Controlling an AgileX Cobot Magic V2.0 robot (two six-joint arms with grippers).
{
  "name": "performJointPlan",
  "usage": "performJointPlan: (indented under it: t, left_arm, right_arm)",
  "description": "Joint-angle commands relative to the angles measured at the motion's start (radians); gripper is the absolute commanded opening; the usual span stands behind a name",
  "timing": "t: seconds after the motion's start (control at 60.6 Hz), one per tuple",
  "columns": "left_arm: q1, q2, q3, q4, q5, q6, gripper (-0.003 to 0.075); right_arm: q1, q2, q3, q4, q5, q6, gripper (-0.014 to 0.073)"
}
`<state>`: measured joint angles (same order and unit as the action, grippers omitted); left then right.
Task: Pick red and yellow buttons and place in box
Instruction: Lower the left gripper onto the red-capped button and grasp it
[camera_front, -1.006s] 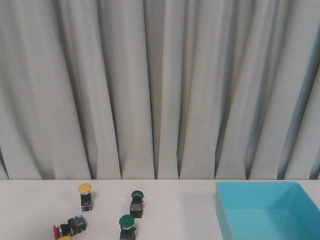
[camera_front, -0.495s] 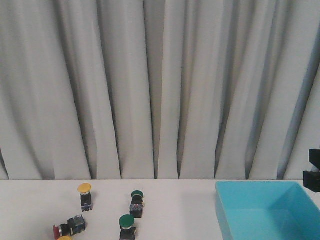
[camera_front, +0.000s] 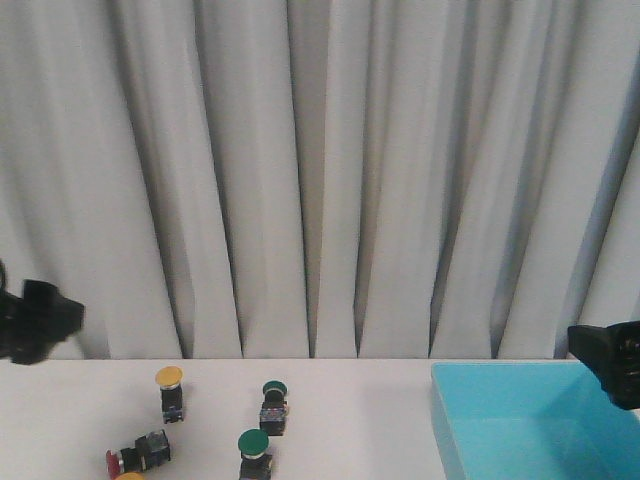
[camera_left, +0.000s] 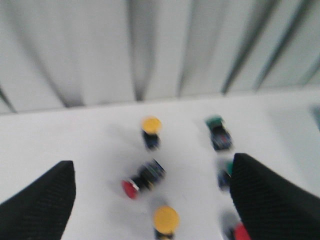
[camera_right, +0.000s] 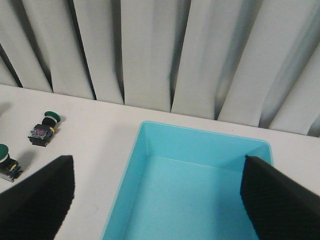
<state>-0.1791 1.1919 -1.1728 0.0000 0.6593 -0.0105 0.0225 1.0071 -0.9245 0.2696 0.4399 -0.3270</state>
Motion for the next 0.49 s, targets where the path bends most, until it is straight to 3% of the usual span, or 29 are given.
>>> performJointPlan:
  t: [0.0,0.478]
  left_arm:
    - [-0.068,0.073,-0.085,-0.065,0.061,0.058,0.0552]
    - [-0.230,0.573,-0.299,-0.064,0.295,0.051,0.0549]
  right_arm:
    - [-0.001,-0.010,-0.037,-0.011,-0.077,-0.003,0.0642]
    - [0.000,0.031,-0.037,0.018,-0.044,0.001,0.0633]
